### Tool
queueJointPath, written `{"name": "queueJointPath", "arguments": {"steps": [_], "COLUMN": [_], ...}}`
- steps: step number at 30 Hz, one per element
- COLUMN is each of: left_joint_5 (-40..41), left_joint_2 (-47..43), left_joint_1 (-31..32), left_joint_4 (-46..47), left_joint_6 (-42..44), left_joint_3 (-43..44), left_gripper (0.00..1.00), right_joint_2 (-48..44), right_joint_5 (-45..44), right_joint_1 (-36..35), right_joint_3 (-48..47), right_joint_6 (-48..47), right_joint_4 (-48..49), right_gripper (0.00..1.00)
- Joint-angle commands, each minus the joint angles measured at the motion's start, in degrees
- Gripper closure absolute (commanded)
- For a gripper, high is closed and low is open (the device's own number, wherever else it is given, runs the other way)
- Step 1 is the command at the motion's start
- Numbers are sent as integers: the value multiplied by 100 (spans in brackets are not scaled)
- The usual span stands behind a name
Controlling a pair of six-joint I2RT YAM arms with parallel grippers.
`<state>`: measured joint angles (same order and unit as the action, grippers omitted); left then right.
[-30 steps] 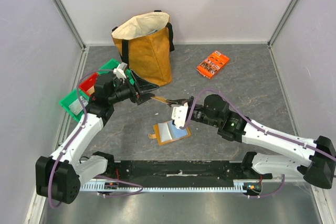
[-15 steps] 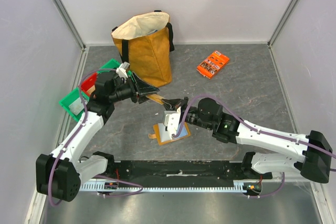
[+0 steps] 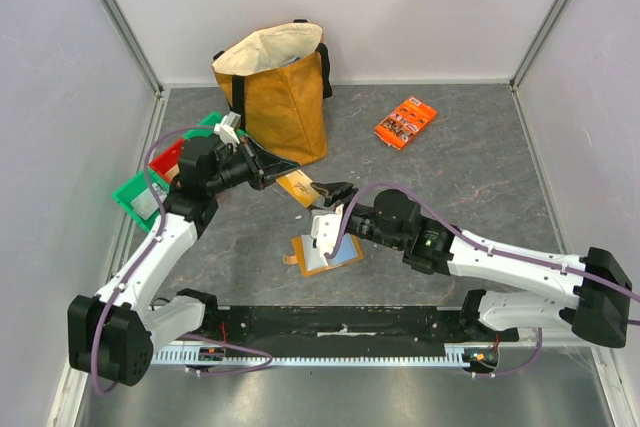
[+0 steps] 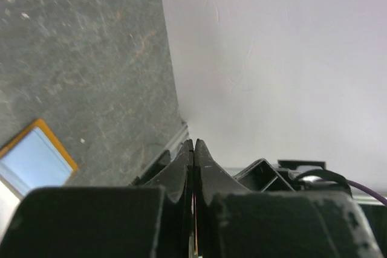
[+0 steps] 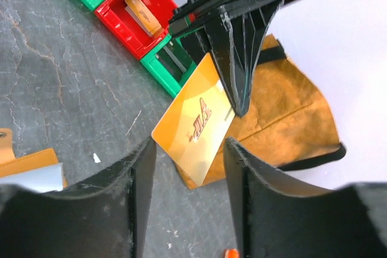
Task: Take the credit cards out of the card holder
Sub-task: Place the credit card in the storage box.
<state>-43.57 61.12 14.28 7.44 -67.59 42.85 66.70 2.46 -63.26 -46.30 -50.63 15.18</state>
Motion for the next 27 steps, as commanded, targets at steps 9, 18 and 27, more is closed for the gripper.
{"name": "queueJointPath", "arguments": {"steps": [9,18,27], "left_joint_5": [3888,7377,8313], "left_joint_2": [-1365,-2473,-1719], "left_joint_1": [22,-13,-1215], "left_joint_4": [-120,1089,2577], "left_joint_6": [2039,2459,2533], "left_joint_3": [-610,-2129,-2799], "left_gripper": [98,98,98], "right_joint_2": [-754,-1124,-1150], "right_joint_5": [-1431,-2698,-2953], "right_joint_1": [25,323,675], "right_joint_3": [613,1097,1378], "right_joint_6": [3092,4841,6030], "right_joint_4": [47,-76,-235], "right_gripper": [14,2,2]}}
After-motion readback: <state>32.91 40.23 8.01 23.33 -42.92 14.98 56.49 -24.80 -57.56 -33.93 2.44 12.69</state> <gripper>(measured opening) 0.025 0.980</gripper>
